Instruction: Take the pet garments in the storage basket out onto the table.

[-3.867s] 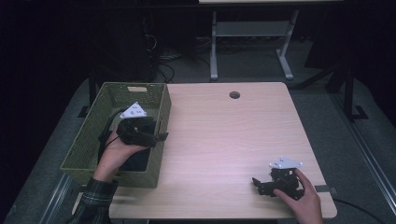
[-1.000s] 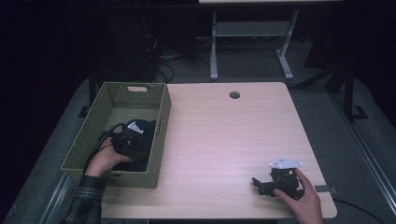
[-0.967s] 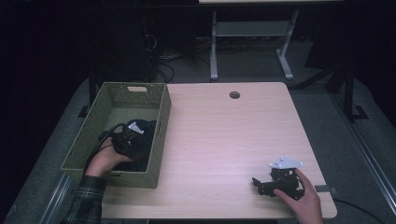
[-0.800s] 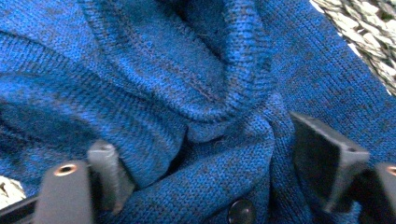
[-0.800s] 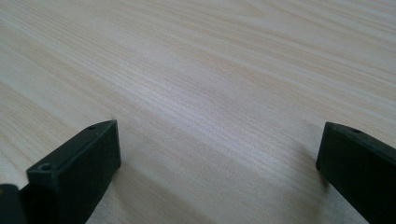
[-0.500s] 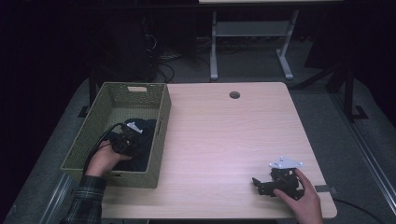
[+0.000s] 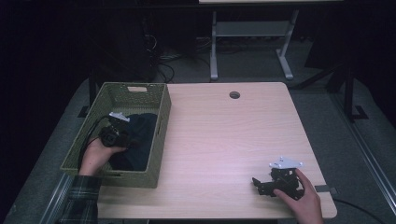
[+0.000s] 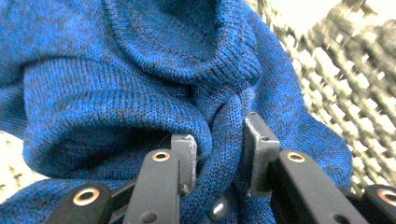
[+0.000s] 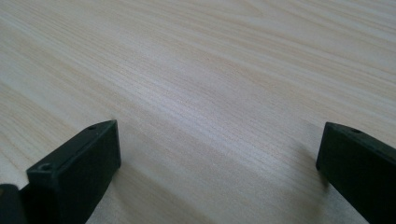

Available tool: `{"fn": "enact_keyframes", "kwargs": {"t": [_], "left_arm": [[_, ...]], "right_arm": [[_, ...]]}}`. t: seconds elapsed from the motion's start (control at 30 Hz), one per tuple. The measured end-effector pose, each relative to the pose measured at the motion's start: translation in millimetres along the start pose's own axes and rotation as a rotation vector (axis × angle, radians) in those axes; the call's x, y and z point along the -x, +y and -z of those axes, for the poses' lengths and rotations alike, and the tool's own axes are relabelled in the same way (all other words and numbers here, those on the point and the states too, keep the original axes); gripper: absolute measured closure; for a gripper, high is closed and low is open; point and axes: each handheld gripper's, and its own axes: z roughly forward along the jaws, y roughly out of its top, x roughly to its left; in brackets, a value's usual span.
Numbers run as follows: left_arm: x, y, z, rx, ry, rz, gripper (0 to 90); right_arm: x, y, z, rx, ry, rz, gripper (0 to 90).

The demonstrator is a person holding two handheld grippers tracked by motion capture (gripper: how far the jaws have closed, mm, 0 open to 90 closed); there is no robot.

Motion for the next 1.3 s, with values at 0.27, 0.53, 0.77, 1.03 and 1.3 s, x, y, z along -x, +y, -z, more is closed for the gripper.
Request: {"fn": "enact_keyframes", "kwargs": {"t": [0.27, 0.53, 0.77, 1.03, 1.3], "left_arm": [[0.3, 1.6, 33.1, 0.185, -0.009, 0.015, 69.8], [7.7, 7.3, 54.3, 0.299, -0.032, 0.004, 69.8], [17.5, 14.6, 71.1, 0.405, -0.064, -0.015, 69.8], [30.5, 24.2, 84.2, 0.503, -0.073, -0.05, 69.8], [44.6, 38.4, 96.0, 0.563, -0.096, -0.089, 70.1]], "right_arm": [[0.0, 0.0, 0.0, 0.0, 0.0, 0.0, 0.0], [0.0, 0.0, 0.0, 0.0, 0.0, 0.0, 0.0], [0.0, 0.0, 0.0, 0.0, 0.0, 0.001, 0.0], [0.0, 0.0, -0.1, 0.001, -0.001, 0.0, 0.0], [0.0, 0.0, -0.1, 0.0, 0.0, -0.001, 0.0]]}}
